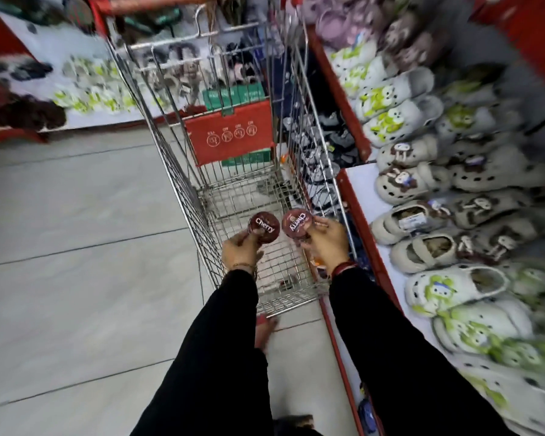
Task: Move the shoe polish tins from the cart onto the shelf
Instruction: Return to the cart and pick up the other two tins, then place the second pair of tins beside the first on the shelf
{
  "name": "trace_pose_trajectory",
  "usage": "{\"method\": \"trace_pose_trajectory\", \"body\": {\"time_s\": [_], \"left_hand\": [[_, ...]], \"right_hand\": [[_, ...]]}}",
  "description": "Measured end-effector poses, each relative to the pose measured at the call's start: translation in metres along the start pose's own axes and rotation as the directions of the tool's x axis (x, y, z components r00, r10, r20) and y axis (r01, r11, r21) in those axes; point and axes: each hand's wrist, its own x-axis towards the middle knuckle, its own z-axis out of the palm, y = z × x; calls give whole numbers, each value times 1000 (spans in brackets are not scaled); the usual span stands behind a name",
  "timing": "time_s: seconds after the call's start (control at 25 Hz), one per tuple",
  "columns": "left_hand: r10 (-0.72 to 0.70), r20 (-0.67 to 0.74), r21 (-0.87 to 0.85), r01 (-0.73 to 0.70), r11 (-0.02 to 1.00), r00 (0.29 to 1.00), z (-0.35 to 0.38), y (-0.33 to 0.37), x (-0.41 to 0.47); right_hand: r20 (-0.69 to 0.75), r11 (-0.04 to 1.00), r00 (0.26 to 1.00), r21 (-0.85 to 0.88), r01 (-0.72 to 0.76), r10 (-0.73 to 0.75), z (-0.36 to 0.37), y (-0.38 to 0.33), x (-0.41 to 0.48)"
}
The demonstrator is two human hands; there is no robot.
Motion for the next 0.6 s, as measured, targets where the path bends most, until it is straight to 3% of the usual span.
{"method": "trace_pose_trajectory", "body": {"time_s": [0.16,0.4,0.6], "left_hand": [[155,144,-49,-149,988,977,5,31,-67],[310,369,-90,-298,950,876,36,65,-163],[382,598,-120,-392,912,705,78,82,-257]], "right_hand": [[-47,970,994,219,108,-101,-46,-49,-68],[-200,875,925,310,372,-322,-127,-103,-171],[-362,788,827,296,539,-430,-211,-135,-250]]}}
